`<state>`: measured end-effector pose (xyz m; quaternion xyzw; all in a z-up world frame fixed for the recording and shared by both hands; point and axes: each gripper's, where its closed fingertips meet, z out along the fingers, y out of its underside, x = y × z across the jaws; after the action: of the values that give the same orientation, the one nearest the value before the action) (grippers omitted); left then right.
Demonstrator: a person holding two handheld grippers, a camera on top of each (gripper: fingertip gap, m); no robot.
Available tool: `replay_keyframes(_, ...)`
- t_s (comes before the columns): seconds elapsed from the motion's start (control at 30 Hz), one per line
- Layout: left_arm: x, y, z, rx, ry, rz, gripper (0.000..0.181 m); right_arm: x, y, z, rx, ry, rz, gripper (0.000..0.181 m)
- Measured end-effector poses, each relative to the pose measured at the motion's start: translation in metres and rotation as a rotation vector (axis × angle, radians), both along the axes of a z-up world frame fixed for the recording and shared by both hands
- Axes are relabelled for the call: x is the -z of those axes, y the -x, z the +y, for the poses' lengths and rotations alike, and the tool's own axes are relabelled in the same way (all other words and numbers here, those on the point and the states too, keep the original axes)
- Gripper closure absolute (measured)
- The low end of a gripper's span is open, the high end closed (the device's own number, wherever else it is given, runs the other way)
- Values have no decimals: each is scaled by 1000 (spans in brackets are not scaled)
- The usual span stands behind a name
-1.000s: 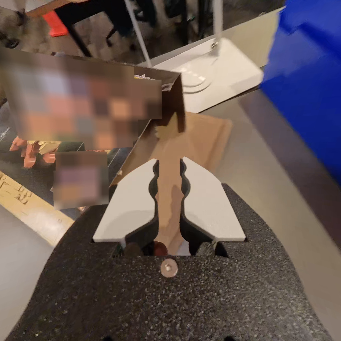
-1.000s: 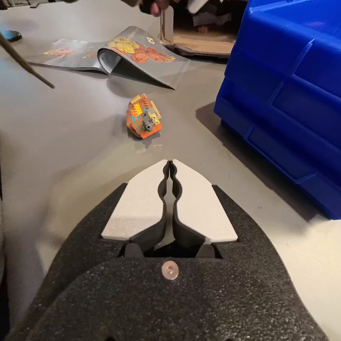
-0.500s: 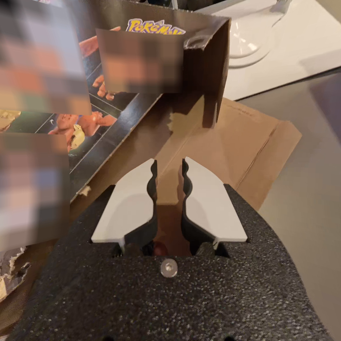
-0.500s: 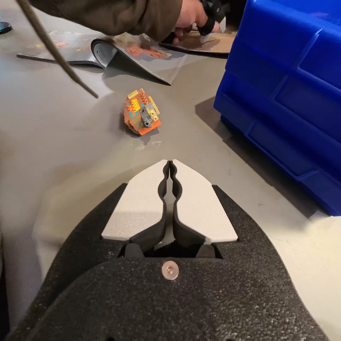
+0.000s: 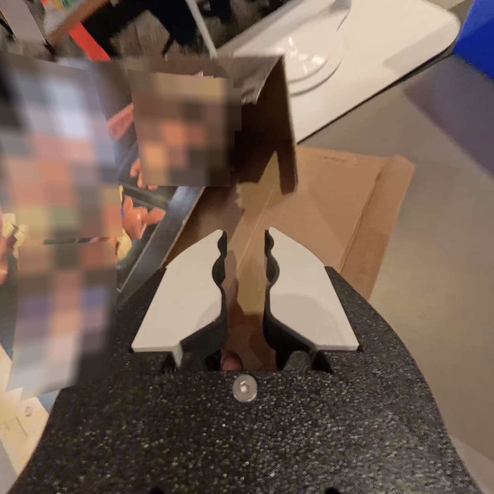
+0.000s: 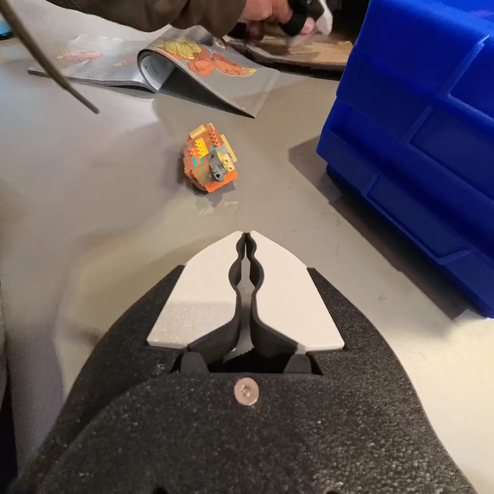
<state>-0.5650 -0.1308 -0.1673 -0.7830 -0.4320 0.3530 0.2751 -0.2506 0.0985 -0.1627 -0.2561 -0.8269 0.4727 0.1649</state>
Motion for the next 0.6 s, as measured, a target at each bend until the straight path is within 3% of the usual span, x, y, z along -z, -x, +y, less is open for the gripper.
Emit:
replay_keyframes(0.13,-14,11,22,68,67,86,153,2,-1,-1,-8,-11,-6,181)
replay_keyframes(0.23,-4,15,35,108,43,59,153,3,-1,-1,-10,-19,-10,181)
replay_keyframes(0.6,13,-4,38,214,39,-29,158,5,-1,-1,-6,-30,-19,181)
